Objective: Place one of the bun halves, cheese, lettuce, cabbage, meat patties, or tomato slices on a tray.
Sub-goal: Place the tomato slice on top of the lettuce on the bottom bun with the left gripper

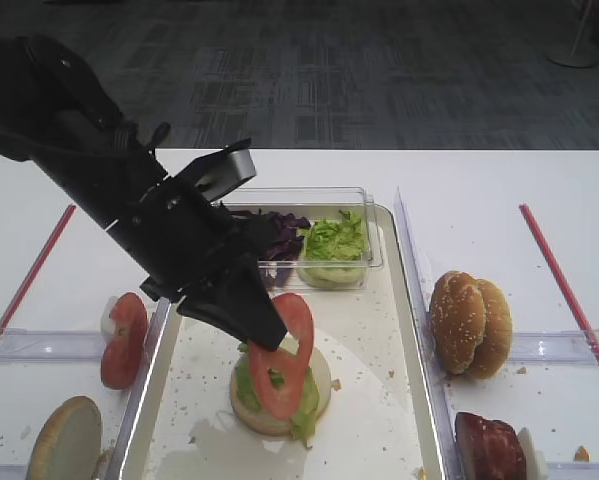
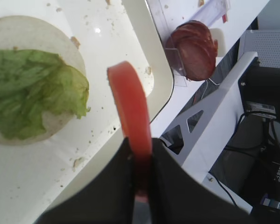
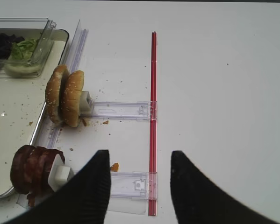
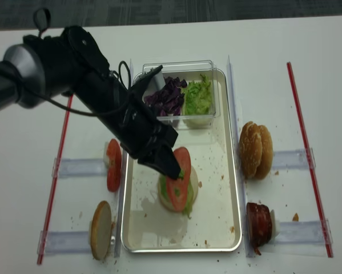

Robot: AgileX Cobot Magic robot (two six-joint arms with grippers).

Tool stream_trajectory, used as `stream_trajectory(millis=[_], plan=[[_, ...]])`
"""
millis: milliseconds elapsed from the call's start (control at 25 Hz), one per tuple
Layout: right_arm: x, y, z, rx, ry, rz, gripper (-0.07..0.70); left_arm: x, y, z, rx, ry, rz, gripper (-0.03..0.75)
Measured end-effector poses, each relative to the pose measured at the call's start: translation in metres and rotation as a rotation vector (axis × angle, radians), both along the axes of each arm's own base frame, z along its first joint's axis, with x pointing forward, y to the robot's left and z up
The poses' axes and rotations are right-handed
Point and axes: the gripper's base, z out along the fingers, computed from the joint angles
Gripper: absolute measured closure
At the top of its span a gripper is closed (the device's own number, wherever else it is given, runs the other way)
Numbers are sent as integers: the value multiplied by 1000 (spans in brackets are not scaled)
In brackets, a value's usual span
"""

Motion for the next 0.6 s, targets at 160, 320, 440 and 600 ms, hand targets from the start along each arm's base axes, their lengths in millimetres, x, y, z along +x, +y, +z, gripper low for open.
stream_trajectory(millis=[160, 320, 440, 600], plan=[[0, 0, 0, 0, 0, 0, 294, 3, -2, -11, -3, 21, -9, 694], [0, 0, 0, 0, 0, 0, 318, 6, -4, -24, 2, 44, -16, 694], [0, 0, 0, 0, 0, 0, 352, 8, -5, -29, -9, 51, -21, 694], [0, 0, 0, 0, 0, 0, 410, 9, -6, -36, -10, 61, -26, 695]])
